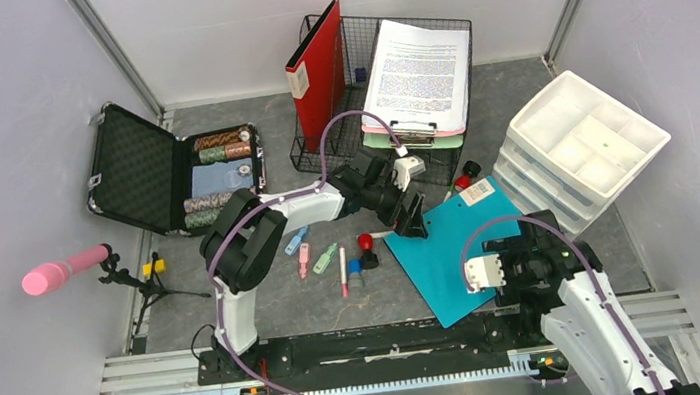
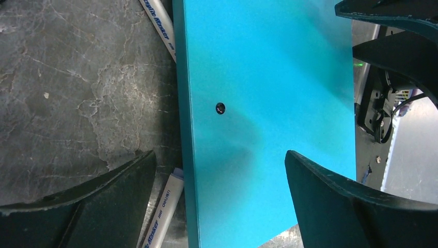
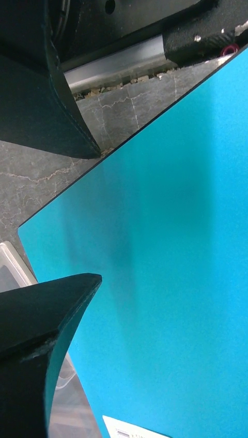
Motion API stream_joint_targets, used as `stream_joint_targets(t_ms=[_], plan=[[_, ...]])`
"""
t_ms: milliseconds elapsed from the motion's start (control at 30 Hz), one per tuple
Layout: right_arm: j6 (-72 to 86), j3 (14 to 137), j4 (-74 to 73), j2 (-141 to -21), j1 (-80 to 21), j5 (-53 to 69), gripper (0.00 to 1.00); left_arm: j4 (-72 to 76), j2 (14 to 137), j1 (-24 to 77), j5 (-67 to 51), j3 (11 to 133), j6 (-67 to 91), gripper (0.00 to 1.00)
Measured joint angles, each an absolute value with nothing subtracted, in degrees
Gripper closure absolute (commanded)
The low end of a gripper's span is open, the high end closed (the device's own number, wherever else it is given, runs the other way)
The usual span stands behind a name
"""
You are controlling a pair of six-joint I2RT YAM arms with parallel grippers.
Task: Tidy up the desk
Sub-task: Pick up the folder from the center of the board.
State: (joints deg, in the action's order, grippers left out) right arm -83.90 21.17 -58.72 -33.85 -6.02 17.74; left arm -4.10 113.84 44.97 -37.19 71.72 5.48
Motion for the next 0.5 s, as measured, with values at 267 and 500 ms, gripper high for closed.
stream_joint_targets(t_ms=[267, 500], plan=[[-83.44, 19.62, -52.4, -33.85, -6.02, 17.65, 0.2, -4.21, 114.3, 45.08, -37.89, 71.96, 6.22, 0.07], [-82.76, 19.38, -49.3, -35.75, -6.0, 17.65, 0.2, -5.3, 114.83, 44.86, -37.47, 72.62, 6.2, 0.19]])
